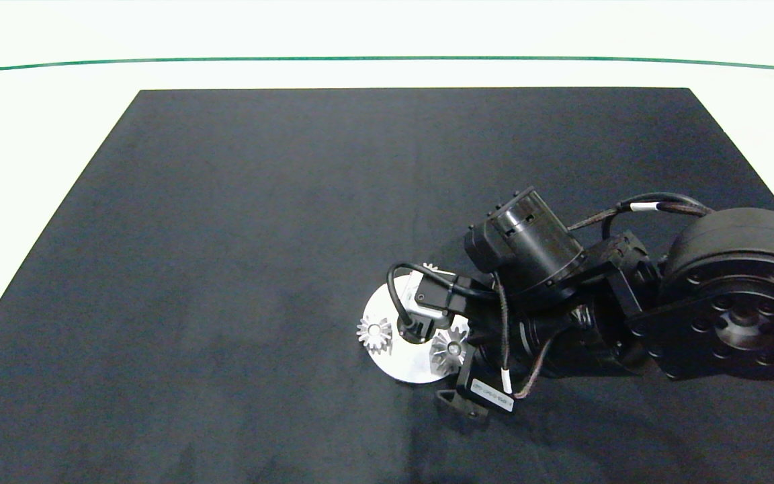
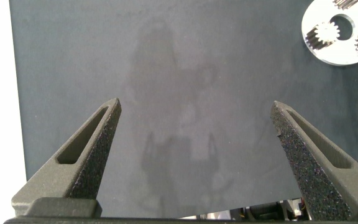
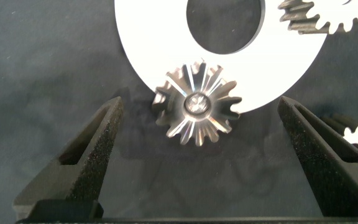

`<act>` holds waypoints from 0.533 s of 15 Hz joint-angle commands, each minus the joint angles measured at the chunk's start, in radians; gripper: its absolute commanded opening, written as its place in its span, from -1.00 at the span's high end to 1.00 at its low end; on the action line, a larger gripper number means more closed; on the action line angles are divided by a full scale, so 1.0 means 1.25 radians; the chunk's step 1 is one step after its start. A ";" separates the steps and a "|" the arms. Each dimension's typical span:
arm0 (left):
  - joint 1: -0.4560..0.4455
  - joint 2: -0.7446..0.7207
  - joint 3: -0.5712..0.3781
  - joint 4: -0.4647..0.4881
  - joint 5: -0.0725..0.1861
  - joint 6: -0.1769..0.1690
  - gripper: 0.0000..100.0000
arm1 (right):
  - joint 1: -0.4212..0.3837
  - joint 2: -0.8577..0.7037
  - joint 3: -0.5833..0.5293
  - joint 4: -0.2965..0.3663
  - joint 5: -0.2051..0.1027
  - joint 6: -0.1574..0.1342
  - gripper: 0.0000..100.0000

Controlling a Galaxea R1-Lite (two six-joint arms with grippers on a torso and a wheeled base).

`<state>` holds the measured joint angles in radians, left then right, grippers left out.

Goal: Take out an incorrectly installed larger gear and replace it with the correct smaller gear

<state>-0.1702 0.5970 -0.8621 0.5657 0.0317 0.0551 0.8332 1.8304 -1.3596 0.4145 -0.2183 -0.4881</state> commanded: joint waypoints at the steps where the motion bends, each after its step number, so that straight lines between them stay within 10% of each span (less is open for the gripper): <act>1: 0.000 0.001 0.000 0.003 0.000 0.000 -1.00 | 0.000 0.016 -0.012 0.003 -0.001 -0.002 -1.00; 8: 0.000 0.001 -0.001 0.001 0.002 0.000 -1.00 | 0.000 0.028 -0.022 0.003 -0.001 -0.001 -0.73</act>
<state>-0.1702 0.5974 -0.8630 0.5638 0.0330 0.0551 0.8326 1.8651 -1.3855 0.4166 -0.2179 -0.4862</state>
